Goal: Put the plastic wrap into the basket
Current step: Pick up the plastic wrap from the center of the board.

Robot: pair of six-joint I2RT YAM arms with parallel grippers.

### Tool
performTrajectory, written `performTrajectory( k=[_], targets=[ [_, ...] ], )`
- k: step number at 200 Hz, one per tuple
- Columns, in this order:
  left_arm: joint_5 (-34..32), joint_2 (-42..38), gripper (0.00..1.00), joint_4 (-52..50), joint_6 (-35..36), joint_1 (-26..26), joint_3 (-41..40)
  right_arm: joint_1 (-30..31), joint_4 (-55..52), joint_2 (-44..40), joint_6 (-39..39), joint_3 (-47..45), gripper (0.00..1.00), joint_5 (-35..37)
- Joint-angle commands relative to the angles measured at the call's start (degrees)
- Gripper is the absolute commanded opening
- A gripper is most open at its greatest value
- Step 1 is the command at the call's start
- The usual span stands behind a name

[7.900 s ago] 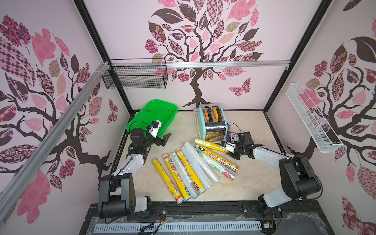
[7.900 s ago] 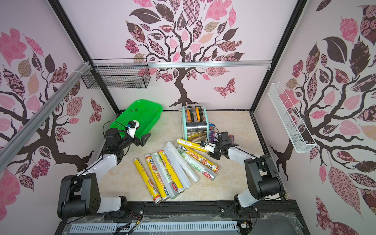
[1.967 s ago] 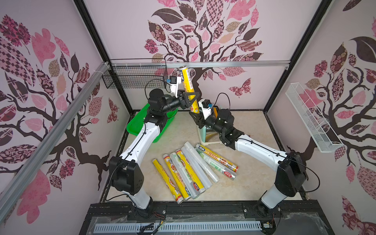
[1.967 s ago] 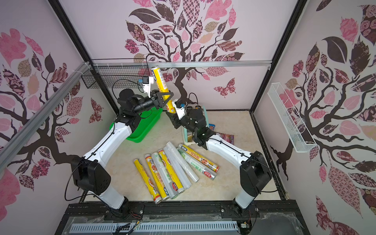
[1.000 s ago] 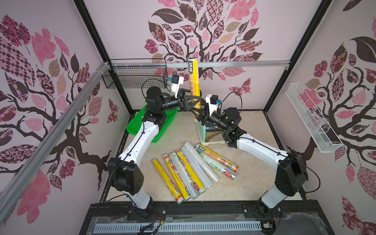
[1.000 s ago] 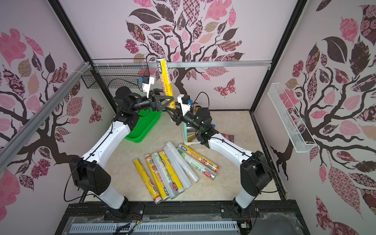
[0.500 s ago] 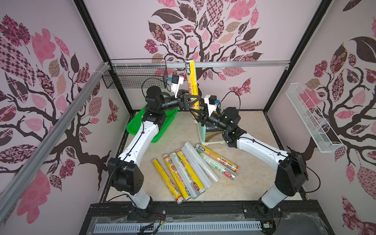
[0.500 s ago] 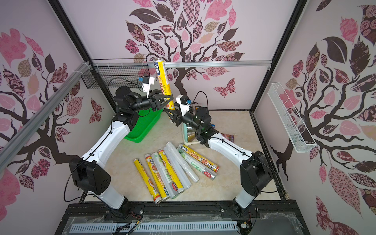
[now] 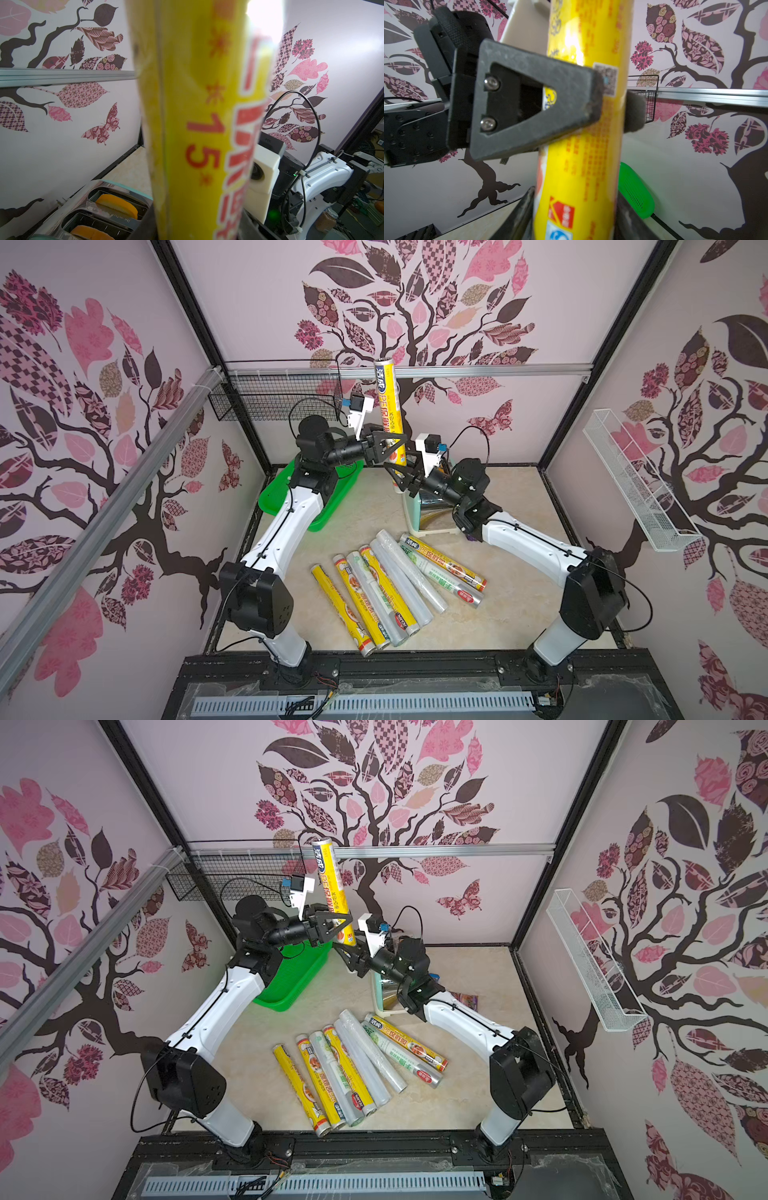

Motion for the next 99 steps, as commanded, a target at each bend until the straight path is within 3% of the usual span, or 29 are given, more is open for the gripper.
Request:
performTrajectory(
  k=[1, 75, 99],
  targets=[
    [-0.18, 0.19, 0.34, -0.12, 0.94, 0.49, 2.16, 0.20, 1.15, 0.60, -0.48, 2.85, 0.62, 0.86],
    [-4.84, 0.08, 0.38, -12.80, 13.76, 2.64, 3.11, 0.13, -1.38, -2.12, -3.46, -0.08, 0.84, 2.25],
    [-7.88, -0.97, 0.39, -18.57, 19.86, 3.13, 2.43, 0.16, -3.82, -4.65, -6.32, -2.73, 0.85, 3.50]
  ],
)
